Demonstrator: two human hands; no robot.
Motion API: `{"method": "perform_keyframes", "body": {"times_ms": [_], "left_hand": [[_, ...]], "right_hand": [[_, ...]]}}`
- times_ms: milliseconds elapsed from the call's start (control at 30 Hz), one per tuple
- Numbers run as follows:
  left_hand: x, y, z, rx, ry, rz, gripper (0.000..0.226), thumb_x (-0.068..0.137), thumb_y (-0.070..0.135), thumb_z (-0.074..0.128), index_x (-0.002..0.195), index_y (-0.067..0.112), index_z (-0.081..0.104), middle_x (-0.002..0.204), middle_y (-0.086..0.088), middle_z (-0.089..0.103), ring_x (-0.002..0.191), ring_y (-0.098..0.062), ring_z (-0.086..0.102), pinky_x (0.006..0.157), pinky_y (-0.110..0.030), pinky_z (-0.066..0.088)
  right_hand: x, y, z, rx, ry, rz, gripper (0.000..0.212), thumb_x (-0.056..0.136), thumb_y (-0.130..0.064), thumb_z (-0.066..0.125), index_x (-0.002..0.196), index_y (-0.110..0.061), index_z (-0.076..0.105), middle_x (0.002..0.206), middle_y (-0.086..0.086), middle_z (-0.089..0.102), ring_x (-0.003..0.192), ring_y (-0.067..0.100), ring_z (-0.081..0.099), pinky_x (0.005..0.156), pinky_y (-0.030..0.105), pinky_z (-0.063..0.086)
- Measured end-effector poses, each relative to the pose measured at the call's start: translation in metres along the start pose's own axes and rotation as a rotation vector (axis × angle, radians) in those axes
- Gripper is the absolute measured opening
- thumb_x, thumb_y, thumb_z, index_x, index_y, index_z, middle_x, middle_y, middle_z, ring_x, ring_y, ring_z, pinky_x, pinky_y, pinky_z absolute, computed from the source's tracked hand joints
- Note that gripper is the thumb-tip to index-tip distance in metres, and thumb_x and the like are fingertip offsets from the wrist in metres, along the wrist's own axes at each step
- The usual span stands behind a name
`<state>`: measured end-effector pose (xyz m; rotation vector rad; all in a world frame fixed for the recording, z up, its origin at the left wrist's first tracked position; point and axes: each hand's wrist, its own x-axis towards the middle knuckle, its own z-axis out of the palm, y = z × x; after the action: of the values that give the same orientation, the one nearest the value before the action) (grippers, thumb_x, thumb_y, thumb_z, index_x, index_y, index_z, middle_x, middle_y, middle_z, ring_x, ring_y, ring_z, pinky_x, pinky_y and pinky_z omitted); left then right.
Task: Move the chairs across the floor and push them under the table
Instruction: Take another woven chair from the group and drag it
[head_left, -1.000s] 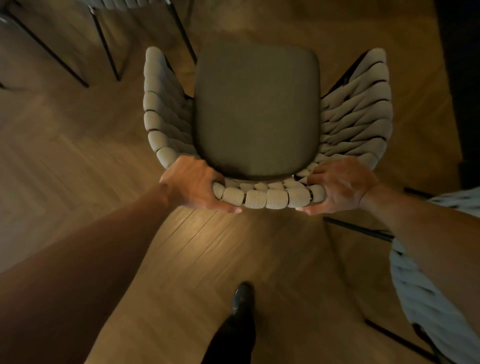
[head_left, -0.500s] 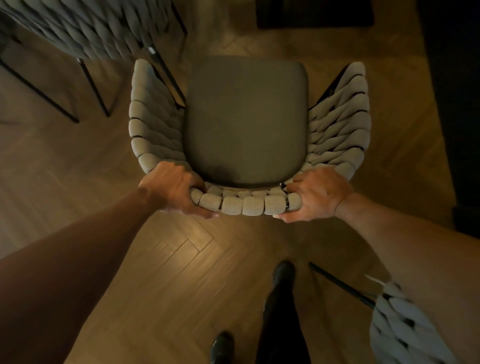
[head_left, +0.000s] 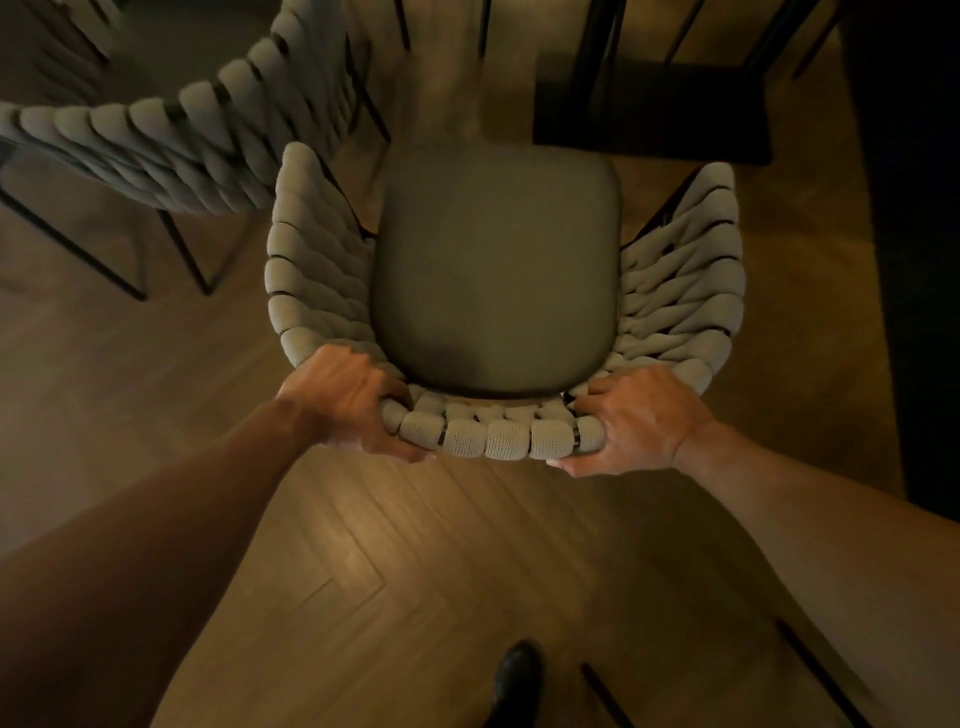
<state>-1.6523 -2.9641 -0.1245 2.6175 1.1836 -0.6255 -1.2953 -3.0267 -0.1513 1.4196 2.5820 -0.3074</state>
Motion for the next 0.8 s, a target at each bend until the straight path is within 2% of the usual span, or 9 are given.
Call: {"method": "perform_keyframes", "body": {"times_ms": [133,300,567,700,800], "left_hand": [[0.040,-0.013,-0.011,-0.031,0.015,-0.010,0.098,0.058,0.116,0.020,0.107,0.049,0.072,0.083,0.025,0.065,0.075,-0.005,0.063,0.070,-0.030,0.054],[0.096,-0.046,-0.037,-0.029,0.058,-0.012,0.104,0.056,0.117,0.014,0.102,0.045,0.074,0.077,0.020,0.067,0.071,-0.007,0.063,0.070,-0.034,0.057],[0.187,-0.118,-0.083,-0.003,0.099,0.052,0.108,0.056,0.117,0.012,0.102,0.042,0.075,0.075,0.018,0.067,0.070,-0.008,0.063,0.068,-0.031,0.054],[0.232,-0.151,-0.102,-0.011,0.090,0.069,0.107,0.056,0.117,0.013,0.102,0.043,0.074,0.074,0.020,0.065,0.069,-0.005,0.062,0.068,-0.029,0.054],[0.256,-0.157,-0.109,-0.044,0.095,0.069,0.108,0.054,0.118,0.012,0.096,0.040,0.073,0.073,0.018,0.065,0.069,-0.007,0.064,0.070,-0.033,0.057]], "right_hand": [[0.030,0.050,-0.015,0.028,-0.039,-0.032,0.092,0.071,-0.109,0.016,0.097,-0.039,0.070,0.088,-0.015,0.066,0.076,0.013,0.063,0.066,0.030,0.049],[0.078,0.103,-0.031,-0.002,-0.010,-0.048,0.087,0.074,-0.108,0.020,0.093,-0.038,0.069,0.084,-0.015,0.064,0.074,0.011,0.061,0.063,0.028,0.044],[0.159,0.172,-0.057,0.028,-0.040,0.014,0.081,0.075,-0.107,0.030,0.098,-0.041,0.071,0.086,-0.017,0.063,0.077,0.010,0.060,0.069,0.031,0.053],[0.194,0.202,-0.070,0.039,-0.036,0.055,0.084,0.074,-0.107,0.026,0.097,-0.041,0.071,0.086,-0.016,0.065,0.075,0.010,0.062,0.070,0.035,0.055],[0.208,0.229,-0.078,0.009,-0.106,0.038,0.081,0.074,-0.107,0.026,0.102,-0.044,0.069,0.091,-0.015,0.063,0.078,0.013,0.060,0.073,0.036,0.053]]}}
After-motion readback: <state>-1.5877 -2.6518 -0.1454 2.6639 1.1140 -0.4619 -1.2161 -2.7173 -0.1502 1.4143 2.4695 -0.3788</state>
